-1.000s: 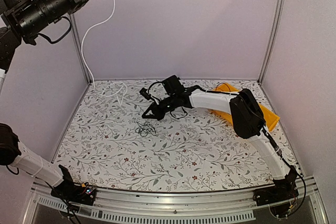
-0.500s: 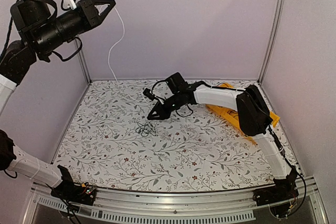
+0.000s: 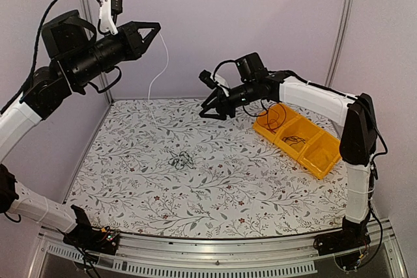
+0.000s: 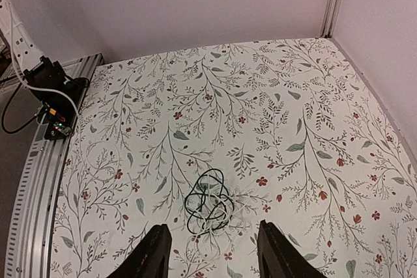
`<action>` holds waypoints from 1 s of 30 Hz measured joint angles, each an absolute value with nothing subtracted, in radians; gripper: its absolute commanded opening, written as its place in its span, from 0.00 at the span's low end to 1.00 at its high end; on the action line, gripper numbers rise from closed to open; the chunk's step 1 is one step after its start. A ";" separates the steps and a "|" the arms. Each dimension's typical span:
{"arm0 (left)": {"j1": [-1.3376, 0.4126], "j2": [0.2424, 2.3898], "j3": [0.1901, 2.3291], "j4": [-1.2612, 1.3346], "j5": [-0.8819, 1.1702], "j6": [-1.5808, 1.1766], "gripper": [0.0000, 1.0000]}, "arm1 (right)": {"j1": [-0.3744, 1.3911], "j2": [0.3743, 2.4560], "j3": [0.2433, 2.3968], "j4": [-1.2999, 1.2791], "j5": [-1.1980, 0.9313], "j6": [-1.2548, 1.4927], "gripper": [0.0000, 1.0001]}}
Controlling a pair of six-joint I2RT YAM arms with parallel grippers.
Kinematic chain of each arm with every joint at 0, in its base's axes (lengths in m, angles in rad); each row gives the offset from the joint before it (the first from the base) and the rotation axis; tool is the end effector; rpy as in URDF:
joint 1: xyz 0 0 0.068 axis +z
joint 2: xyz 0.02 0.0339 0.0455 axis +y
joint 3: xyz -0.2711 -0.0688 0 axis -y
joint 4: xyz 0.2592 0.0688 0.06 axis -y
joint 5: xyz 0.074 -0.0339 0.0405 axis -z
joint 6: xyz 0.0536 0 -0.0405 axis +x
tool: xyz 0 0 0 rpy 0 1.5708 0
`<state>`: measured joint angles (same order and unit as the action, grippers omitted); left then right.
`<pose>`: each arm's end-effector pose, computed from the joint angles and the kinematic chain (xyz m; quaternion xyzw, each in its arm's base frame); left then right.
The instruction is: Untangle the cables
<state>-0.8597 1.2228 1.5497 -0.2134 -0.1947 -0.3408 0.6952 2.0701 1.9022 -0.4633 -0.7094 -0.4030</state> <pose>0.1903 -0.2050 0.5227 0.0999 0.6591 -0.3660 0.6493 0.3677 0.3522 0.2997 -0.5705 0.6312 0.3682 0.3749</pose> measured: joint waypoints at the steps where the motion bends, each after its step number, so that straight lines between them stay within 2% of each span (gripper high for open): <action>1: -0.860 1.221 1.541 -0.203 -0.194 -0.341 0.00 | 0.696 2.059 1.890 -0.466 -0.712 -0.413 0.52; 7: -0.860 1.220 1.506 -0.153 -0.178 -0.346 0.00 | 0.700 2.045 1.842 -0.503 -0.719 -0.439 0.66; 15: -0.860 1.237 1.510 -0.098 -0.108 -0.368 0.00 | 0.700 2.049 1.779 -0.531 -0.757 -0.434 0.75; 30: -0.860 1.285 1.537 -0.070 -0.041 -0.392 0.00 | 0.700 2.124 1.775 -0.522 -0.796 -0.340 0.70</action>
